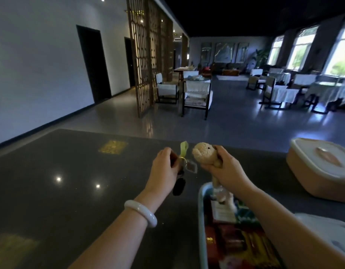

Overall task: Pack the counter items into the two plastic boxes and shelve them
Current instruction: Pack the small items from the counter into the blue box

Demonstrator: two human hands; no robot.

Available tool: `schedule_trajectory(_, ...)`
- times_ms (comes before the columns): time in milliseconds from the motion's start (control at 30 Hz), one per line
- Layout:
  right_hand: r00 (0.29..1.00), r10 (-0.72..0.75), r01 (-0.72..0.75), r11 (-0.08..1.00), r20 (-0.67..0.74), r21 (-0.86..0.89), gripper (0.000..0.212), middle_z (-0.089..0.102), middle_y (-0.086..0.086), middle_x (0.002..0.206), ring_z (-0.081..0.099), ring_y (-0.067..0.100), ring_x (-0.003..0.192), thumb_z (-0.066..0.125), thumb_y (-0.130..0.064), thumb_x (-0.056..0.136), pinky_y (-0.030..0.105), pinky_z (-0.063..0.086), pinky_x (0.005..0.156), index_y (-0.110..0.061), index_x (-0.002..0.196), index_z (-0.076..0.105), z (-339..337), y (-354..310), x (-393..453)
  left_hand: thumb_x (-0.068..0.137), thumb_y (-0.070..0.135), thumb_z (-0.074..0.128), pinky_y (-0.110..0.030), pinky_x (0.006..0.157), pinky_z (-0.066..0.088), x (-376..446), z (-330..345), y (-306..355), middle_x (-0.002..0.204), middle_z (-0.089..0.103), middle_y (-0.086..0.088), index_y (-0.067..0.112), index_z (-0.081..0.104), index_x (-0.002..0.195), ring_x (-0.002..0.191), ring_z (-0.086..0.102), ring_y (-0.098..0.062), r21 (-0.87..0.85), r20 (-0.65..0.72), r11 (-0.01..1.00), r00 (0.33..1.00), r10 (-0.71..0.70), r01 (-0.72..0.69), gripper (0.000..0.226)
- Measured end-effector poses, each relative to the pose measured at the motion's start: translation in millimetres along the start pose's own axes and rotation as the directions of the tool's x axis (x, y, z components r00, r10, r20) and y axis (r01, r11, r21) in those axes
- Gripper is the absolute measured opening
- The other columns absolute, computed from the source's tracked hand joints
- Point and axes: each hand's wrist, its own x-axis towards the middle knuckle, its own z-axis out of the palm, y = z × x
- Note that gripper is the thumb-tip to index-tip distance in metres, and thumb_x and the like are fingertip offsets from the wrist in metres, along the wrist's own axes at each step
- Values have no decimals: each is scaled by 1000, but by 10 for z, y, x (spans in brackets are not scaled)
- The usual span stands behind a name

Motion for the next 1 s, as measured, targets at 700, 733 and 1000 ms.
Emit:
schedule_trajectory(700, 941, 203, -179, 977, 269, -113, 52, 69, -18, 77, 68, 7, 70, 81, -39, 70, 11, 49, 59, -36, 114, 55, -717, 781, -1054, 89, 34, 67, -13, 58, 43, -1383, 826, 713, 85, 61, 10, 23, 56, 88, 76, 60, -3, 59, 219, 971, 946, -240, 233, 16)
schedule_trajectory(733, 931, 206, -177, 977, 303, -119, 57, 70, -16, 85, 69, 11, 79, 81, -38, 69, 13, 51, 66, -36, 119, 54, -688, 787, -1050, 89, 32, 67, -14, 59, 43, -1415, 798, 682, 86, 60, 10, 23, 55, 87, 78, 59, -4, 107, 233, 971, 944, -234, 215, 15)
schedule_trajectory(1000, 859, 189, 18, 918, 476, -396, 66, 51, -9, 113, 43, 20, 117, 80, -43, 68, 48, 32, 109, -37, 128, 54, -496, 881, -989, 85, 26, 69, -17, 72, 35, -1661, 729, 566, 83, 48, 14, 30, 65, 97, 90, 41, -10, 343, 249, 936, 968, -11, -78, 13)
